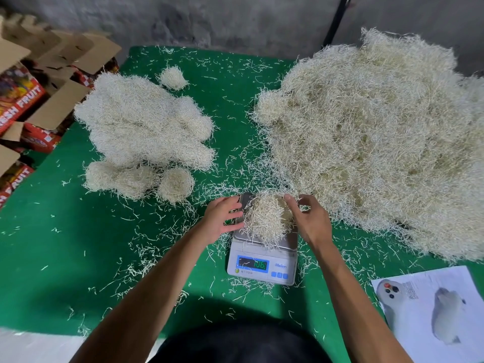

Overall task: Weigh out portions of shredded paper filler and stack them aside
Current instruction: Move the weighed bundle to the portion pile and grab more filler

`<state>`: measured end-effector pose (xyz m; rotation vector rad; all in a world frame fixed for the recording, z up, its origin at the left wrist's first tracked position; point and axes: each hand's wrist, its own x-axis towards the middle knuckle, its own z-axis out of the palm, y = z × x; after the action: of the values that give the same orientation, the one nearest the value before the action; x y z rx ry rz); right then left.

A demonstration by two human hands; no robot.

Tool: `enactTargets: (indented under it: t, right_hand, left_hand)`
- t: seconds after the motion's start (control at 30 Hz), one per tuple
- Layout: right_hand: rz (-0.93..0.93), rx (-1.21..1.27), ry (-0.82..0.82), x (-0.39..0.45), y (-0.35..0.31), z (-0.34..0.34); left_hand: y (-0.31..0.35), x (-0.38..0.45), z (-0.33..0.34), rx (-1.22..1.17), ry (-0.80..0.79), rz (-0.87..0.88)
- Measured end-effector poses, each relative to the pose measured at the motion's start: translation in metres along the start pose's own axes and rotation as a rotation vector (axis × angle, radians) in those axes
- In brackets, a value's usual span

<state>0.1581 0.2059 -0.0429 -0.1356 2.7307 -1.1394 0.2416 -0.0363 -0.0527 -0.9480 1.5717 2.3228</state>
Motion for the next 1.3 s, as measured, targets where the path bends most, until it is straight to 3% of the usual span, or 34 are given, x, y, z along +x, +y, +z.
enactTargets:
  t: [0.13,0.23,0.3,0.43,0.5,0.57,0.63,0.7,0.73,0.83,0.87,0.93,1.03,1.1,1.3]
  right_hand:
    - [0.004,-0.004,0.024,0.0,0.0,0.006]
    - [0.011,0.183,-0.161,-0.009,-0.012,0.025]
    - [-0.049,0.329,-0.283,-0.023,-0.033,0.044]
    - [-0.249,0.547,-0.121,-0.038,-0.082,0.075]
    - [-0.384,0.425,-0.037,-0.031,-0.102,0.08]
    - [-0.463,0.138,-0.001,-0.013,-0.111,0.082]
    - [-0.285,0.078,-0.053,0.001,-0.119,0.073]
    - [-0.142,0.266,-0.121,0.002,-0.134,0.069]
    - [-0.192,0.319,-0.113,-0.003,-0.144,0.072]
    - [-0.612,0.254,-0.132,-0.025,-0.166,0.09]
    - [-0.717,0.227,-0.16,-0.026,-0.168,0.091]
    - [-0.765,0.226,-0.189,-0.009,-0.171,0.085]
    - [-0.607,0.101,-0.141,0.017,-0.166,0.067]
    - [-0.57,0.063,-0.244,0.014,-0.163,0.069]
    - [-0.717,-0.085,-0.522,-0.003,-0.176,0.099]
  left_hand:
    - [0.011,-0.01,0.012,0.05,-0.023,-0.082]
    - [0.012,-0.019,0.032,0.042,-0.149,-0.248]
    - [0.019,-0.024,0.049,-0.054,-0.233,-0.268]
    - [0.03,-0.019,0.054,-0.443,0.058,-0.241]
    - [0.03,-0.017,0.051,-0.312,0.125,-0.149]
    - [0.028,-0.017,0.048,-0.162,0.103,-0.093]
    - [0.046,-0.02,0.046,-0.209,0.026,-0.099]
    - [0.067,-0.024,0.04,-0.206,0.062,-0.035]
    - [0.068,-0.021,0.038,-0.335,0.076,0.016]
    - [0.063,-0.022,0.027,-0.535,0.171,0.123]
    - [0.063,-0.025,0.025,-0.69,0.034,0.098]
    - [0.058,-0.026,0.016,-0.482,0.03,0.006]
    - [0.082,-0.031,-0.003,-0.158,-0.023,0.082]
    - [0.1,-0.024,-0.014,-0.09,0.13,0.127]
    - [0.122,-0.018,-0.05,-0.281,0.203,0.111]
